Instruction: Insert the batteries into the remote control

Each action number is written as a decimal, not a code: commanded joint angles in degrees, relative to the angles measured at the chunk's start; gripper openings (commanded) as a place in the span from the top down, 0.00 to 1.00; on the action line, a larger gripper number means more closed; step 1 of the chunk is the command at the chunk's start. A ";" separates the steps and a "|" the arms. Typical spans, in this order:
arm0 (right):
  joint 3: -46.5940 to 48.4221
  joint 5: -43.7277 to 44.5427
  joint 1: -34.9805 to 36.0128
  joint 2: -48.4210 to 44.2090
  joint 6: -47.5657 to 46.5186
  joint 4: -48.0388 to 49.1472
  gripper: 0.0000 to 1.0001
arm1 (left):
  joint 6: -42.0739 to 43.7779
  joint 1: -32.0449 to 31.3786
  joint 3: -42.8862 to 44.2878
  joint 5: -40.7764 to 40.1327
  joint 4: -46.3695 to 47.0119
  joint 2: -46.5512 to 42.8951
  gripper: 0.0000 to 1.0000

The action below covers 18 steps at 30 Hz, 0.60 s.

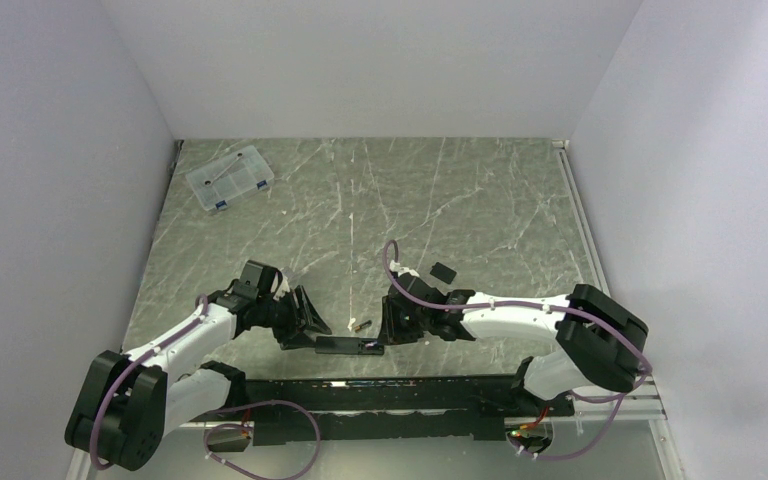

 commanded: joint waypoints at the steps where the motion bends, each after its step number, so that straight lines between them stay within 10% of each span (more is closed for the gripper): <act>1: 1.42 -0.32 -0.18 0.56 0.80 2.18 0.73 | 0.50 -0.31 -0.67 1.46 1.47 -0.78 0.40; 18: 1.31 0.43 -0.18 0.64 1.24 0.87 0.89 | 0.58 -0.31 -0.75 1.59 1.67 -0.52 0.39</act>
